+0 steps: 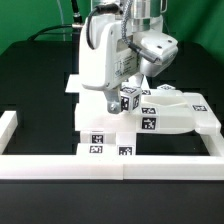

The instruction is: Assemble chair

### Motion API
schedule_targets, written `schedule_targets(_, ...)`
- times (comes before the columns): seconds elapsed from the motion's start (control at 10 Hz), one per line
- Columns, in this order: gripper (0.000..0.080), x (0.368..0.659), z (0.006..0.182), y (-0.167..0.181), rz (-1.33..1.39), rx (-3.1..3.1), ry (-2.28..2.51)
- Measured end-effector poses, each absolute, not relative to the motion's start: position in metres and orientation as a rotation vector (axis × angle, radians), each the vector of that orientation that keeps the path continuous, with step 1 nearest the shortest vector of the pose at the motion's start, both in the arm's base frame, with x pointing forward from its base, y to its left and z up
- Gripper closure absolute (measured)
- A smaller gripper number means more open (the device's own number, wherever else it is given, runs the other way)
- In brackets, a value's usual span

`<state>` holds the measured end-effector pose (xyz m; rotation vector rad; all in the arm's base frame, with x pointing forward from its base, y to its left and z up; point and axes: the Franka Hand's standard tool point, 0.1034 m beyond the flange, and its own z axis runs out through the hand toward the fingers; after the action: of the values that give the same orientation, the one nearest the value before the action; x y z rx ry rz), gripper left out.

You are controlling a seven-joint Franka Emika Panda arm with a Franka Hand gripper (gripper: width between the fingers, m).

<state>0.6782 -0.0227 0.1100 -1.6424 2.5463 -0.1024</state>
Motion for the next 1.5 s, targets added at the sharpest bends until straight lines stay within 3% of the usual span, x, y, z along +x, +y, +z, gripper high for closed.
schedule_targets(0.1,0.0176,0.6783,0.1098,-0.0265,-0.11,-1.738,2.486)
schedule_targets(0.3,0.0155,0.6783,0.11,-0.026,-0.12,-1.923,2.357)
schedule_targets(1.5,0.0151,0.676,0.1105,-0.0313,-0.124,-2.923,1.165)
